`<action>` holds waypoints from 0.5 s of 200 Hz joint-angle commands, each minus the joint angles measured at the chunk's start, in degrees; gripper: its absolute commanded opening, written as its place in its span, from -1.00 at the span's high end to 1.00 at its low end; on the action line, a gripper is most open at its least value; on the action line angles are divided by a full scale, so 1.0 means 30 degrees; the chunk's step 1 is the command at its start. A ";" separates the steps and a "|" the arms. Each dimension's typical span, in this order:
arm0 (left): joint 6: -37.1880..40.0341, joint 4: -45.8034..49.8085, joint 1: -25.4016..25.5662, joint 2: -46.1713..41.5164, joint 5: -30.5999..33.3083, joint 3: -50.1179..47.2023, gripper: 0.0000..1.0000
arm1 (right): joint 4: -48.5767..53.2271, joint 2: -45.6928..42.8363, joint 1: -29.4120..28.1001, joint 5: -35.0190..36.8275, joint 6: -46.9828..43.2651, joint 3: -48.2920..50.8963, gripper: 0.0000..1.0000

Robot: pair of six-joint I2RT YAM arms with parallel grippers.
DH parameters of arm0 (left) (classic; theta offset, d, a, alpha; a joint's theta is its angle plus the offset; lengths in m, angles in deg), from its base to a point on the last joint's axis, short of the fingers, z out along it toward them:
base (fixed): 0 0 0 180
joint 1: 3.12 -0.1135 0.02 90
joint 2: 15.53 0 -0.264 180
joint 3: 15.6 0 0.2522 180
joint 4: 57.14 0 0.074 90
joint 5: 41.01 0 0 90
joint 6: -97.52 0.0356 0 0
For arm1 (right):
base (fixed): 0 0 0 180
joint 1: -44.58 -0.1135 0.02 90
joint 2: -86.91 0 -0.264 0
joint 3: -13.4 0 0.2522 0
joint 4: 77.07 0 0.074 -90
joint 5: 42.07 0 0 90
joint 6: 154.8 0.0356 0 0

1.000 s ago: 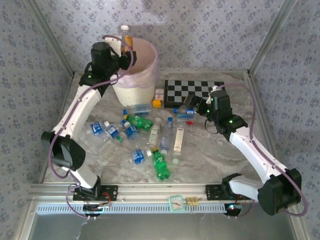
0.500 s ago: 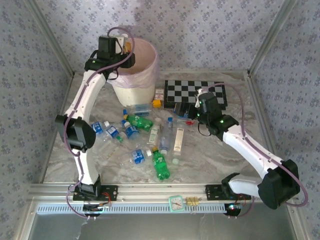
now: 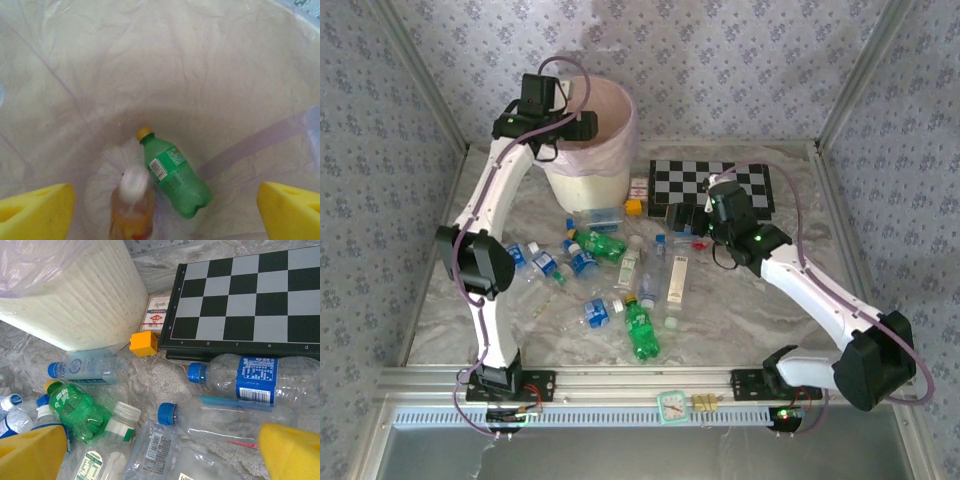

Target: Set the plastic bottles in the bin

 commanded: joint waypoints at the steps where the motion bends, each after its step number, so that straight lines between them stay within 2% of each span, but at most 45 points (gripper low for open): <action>1: -0.0518 -0.1809 -0.0072 -0.3201 0.0169 -0.1235 -0.94 | -0.0329 0.0399 -0.0168 0.0551 -0.0622 -0.0372 -1.00; 55: -0.1710 -0.3031 -0.0311 -0.8763 0.2732 -0.7963 -1.00 | -0.0367 0.1252 -0.0173 0.0626 -0.1101 -0.0521 -1.00; 77: -0.3454 -0.2594 -0.0970 -1.1211 0.4557 -1.0963 -1.00 | -0.0148 0.1615 -0.0171 0.0673 -0.1404 -0.0697 -1.00; 100: -0.6332 -0.2950 -0.2510 -1.4265 0.6186 -1.4672 -1.00 | -0.0087 0.1955 -0.0116 0.0742 -0.1560 -0.0780 -1.00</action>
